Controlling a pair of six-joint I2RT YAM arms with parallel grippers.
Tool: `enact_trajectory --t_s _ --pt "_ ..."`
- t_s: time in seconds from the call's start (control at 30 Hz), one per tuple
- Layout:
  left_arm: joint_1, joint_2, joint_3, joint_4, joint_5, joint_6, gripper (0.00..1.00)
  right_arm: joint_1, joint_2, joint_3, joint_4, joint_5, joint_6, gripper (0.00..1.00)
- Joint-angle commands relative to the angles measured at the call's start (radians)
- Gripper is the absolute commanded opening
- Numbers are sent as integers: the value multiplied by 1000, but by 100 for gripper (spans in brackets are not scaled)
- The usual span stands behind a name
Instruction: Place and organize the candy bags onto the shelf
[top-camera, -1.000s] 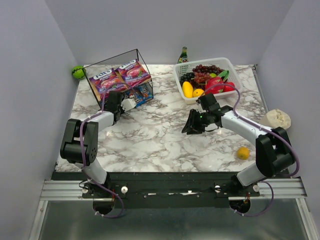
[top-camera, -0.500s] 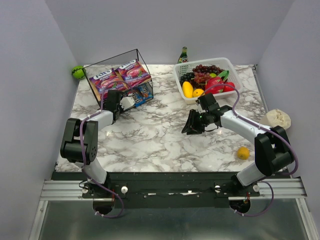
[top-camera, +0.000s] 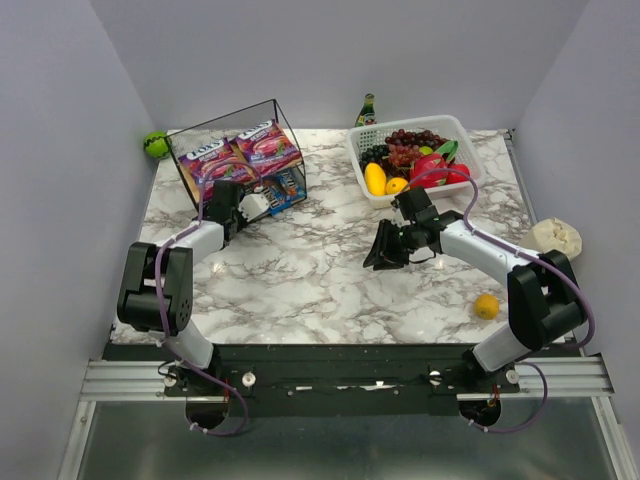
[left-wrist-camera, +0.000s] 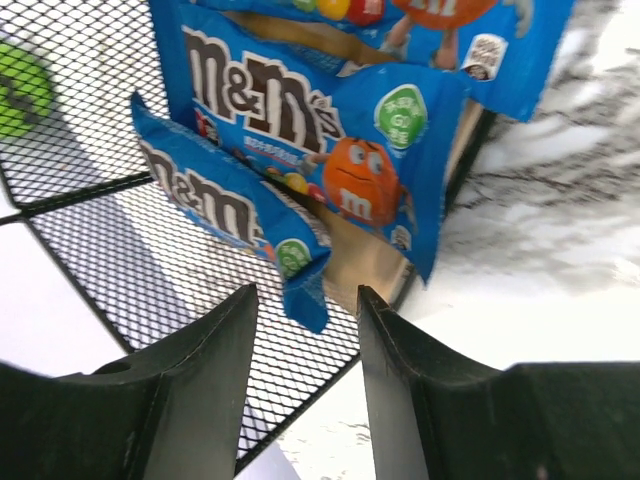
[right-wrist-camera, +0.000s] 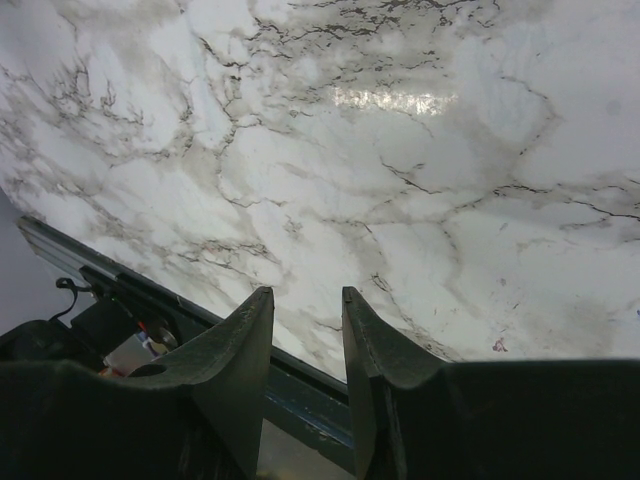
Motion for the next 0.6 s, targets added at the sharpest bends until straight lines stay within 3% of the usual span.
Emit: enact_trajectory --t_s 0.0,0.3,0.57 --pt "4 -92 20 -36 68 -56 54 -2 5 27 -3 9 -5 42" --pt "-25 -158 36 -104 108 -142 50 0 5 23 1 9 -5 42" --pt "-65 -149 -1 -90 135 -193 59 0 4 20 12 7 -1 42"
